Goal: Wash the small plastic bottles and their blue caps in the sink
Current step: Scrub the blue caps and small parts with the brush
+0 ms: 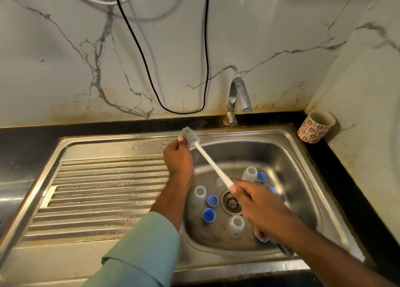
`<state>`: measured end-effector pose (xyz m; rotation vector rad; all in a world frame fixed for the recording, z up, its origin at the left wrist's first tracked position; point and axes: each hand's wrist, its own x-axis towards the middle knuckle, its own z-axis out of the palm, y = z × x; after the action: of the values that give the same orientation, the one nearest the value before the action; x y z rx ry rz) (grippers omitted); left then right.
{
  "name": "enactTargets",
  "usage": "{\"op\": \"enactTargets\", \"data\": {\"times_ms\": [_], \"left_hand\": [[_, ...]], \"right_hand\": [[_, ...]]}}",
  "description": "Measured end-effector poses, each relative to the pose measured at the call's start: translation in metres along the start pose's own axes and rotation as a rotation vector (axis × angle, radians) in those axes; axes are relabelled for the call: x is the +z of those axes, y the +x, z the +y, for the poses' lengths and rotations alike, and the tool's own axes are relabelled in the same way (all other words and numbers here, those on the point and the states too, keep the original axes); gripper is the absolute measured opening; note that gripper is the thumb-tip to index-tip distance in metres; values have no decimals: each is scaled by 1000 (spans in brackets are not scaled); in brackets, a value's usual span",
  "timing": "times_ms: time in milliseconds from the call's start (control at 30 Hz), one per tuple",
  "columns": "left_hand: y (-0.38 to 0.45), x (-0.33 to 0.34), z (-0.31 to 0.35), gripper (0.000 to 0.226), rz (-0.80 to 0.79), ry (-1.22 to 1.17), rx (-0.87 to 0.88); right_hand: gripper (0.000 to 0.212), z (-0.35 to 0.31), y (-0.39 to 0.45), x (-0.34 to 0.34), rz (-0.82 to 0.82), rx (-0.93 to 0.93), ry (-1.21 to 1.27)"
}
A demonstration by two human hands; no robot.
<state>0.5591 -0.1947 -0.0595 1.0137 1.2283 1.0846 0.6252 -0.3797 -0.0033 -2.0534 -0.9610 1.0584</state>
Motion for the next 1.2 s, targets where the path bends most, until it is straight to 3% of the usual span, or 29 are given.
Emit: {"op": "enactTargets", "data": {"times_ms": [167, 300, 433, 533, 733, 833, 1033, 1200], "left_hand": [[-12, -1, -3, 36, -168, 224, 192], [0, -9, 0, 38, -130, 23, 120], [-6, -6, -1, 40, -292, 72, 61], [4, -12, 9, 41, -226, -97, -42], [-6, -7, 13, 53, -429, 92, 55], [3, -17, 12, 51, -321, -10, -70], [-1, -10, 4, 23, -234, -336, -320], [5, -10, 13, 11, -27, -512, -446]], "right_hand": [[24, -7, 11, -7, -29, 93, 101], [27, -4, -8, -12, -90, 48, 113], [25, -8, 2, -10, -67, 71, 140], [24, -1, -10, -15, -60, 59, 133], [21, -6, -2, -12, -17, 75, 144], [20, 2, -16, -20, -11, 60, 125], [23, -5, -1, -4, 20, 39, 22], [25, 5, -15, -2, -20, -15, -186]]}}
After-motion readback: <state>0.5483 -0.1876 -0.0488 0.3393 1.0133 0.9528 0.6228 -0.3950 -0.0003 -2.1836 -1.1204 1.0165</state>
